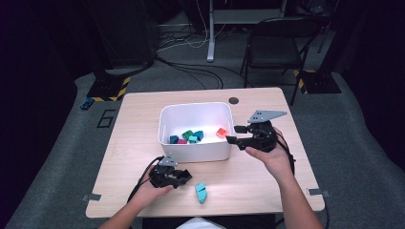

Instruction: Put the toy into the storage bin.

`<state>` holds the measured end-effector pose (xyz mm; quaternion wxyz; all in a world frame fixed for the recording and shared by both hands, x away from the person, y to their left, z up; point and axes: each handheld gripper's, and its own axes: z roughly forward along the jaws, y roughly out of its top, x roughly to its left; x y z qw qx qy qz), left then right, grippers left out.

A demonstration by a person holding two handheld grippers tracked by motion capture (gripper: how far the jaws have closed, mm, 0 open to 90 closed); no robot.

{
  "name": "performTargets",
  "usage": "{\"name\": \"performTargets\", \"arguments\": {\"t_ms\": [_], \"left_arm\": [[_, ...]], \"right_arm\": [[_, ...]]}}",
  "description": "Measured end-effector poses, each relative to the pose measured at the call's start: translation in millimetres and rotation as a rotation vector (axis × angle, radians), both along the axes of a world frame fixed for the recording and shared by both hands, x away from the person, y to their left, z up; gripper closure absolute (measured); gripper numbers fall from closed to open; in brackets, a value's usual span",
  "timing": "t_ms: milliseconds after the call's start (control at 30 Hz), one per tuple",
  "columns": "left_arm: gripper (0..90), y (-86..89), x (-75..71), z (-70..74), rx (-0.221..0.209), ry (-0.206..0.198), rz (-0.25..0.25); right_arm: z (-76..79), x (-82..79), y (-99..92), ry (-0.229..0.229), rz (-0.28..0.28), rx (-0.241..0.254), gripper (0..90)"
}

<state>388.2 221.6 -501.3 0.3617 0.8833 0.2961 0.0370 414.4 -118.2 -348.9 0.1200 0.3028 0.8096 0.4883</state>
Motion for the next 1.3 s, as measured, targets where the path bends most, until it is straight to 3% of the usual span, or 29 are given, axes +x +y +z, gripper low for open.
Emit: {"name": "performTargets", "arguments": {"t_ms": [867,1033,1300], "left_arm": [[58.2,-1.1,0.0,60.2,-0.078,-0.044,-0.023],[58.2,1.1,-0.1,77.5,-0.101,-0.054,-0.032],[58.2,0.2,0.6,107.0,-0.096,-0.087,-0.046]], "right_arm": [[2.0,-0.8,-2.0,-0.002,-0.004,0.005,45.9],[1.8,-0.6,-2.2,-0.001,-0.004,0.005,45.9],[2.3,-1.0,-2.2,-0.002,-0.005,0.006,45.8]]}}
